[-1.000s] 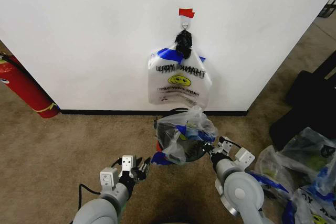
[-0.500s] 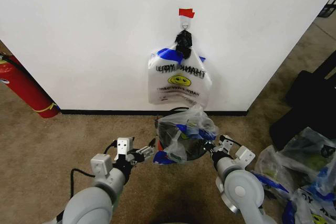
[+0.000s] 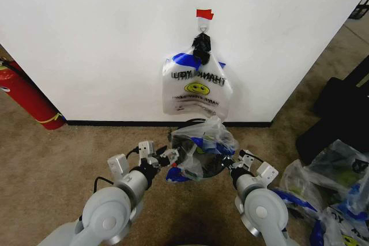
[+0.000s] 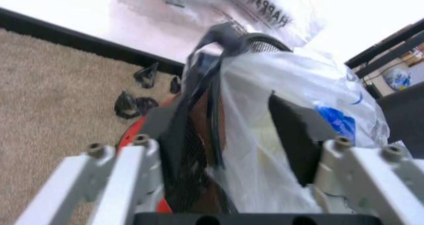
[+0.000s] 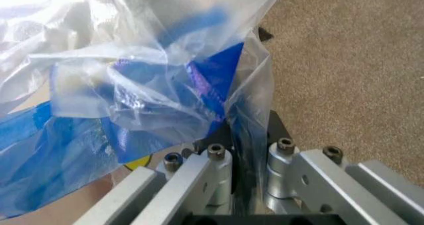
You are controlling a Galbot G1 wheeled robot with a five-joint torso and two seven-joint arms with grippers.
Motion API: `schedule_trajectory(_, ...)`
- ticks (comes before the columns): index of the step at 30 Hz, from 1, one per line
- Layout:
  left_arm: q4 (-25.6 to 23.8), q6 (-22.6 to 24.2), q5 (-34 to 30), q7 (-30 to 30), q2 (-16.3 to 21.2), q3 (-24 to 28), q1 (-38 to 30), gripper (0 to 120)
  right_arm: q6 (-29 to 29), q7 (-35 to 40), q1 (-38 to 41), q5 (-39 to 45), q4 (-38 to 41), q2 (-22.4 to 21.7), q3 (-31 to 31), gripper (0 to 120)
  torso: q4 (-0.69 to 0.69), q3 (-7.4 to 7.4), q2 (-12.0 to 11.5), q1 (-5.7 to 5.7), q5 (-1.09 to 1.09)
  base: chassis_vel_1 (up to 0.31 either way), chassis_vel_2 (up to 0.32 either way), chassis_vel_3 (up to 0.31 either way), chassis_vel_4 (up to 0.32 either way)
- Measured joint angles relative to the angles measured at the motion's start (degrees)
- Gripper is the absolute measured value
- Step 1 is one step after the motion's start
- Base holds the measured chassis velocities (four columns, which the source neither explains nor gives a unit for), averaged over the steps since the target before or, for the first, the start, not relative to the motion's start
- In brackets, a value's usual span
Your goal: Pick up the garbage bag from the wall and place it over the trash bin.
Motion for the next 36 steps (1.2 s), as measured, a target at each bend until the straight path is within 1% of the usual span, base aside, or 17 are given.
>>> schedule_trajectory(1,0.0,-0.1,0.1,0.2,0.0,0.2,-0.1,42,0.0,0.0,0.0,0.0,0.0,0.0,0.0,1,0.00,0.00,0.0,0.00,0.00,0.000,0.000,0.000,0.000)
schedule_trajectory(3,0.1,-0.4,0.6,0.2,-0.1,0.8,-0.3,31,0.0,0.0,-0.1,-0.1,0.0,0.2,0.1,1,0.00,0.00,0.0,0.00,-0.01,0.000,0.000,0.000,0.000)
schedule_trajectory(5,0.0,-0.5,0.8,0.2,-0.1,1.0,-0.3,23,0.0,0.0,-0.2,-0.2,0.1,0.4,0.2,1,0.00,0.00,0.0,0.00,-0.01,0.000,0.000,0.000,0.000)
schedule_trajectory(6,0.0,-0.5,0.8,0.2,-0.1,1.0,-0.3,23,0.0,0.0,-0.2,-0.2,0.1,0.4,0.2,1,0.00,0.00,0.0,0.00,-0.01,0.000,0.000,0.000,0.000)
schedule_trajectory(12,0.0,-0.7,0.8,1.0,0.0,1.3,-0.2,0,0.1,-0.1,-0.3,-0.4,0.0,0.7,0.3,1,0.00,0.00,0.0,0.00,-0.01,0.000,0.000,0.000,0.000)
schedule_trajectory(21,2.5,-1.1,1.0,0.9,-0.4,1.3,-1.6,0,0.1,-0.1,-0.2,-0.2,0.0,0.6,0.1,1,0.00,0.00,0.0,0.00,-0.01,0.000,0.000,0.000,0.000)
schedule_trajectory(27,8.7,-1.1,0.7,1.7,0.2,1.0,-4.3,0,0.1,-0.4,-0.4,0.3,0.6,-0.5,0.4,1,-0.01,0.00,0.0,0.00,-0.01,0.000,0.000,0.000,0.000)
schedule_trajectory(28,8.7,-1.1,0.7,1.7,0.2,1.0,-4.3,0,0.1,-0.4,-0.4,0.3,0.6,-0.5,0.4,1,-0.01,0.00,0.0,0.00,-0.01,0.000,0.000,0.000,0.000)
schedule_trajectory(33,12.9,-1.9,1.0,4.0,0.2,1.4,-4.7,0,0.1,-0.5,-0.7,0.9,1.5,-0.8,0.5,1,0.00,0.00,0.0,0.00,0.00,0.000,0.000,0.000,0.000)
schedule_trajectory(36,14.3,-2.2,1.4,4.9,-0.3,2.0,-5.0,0,0.0,-0.7,-0.8,1.0,1.7,-0.9,0.4,1,0.01,0.00,0.0,0.00,-0.02,0.000,0.000,0.000,0.000)
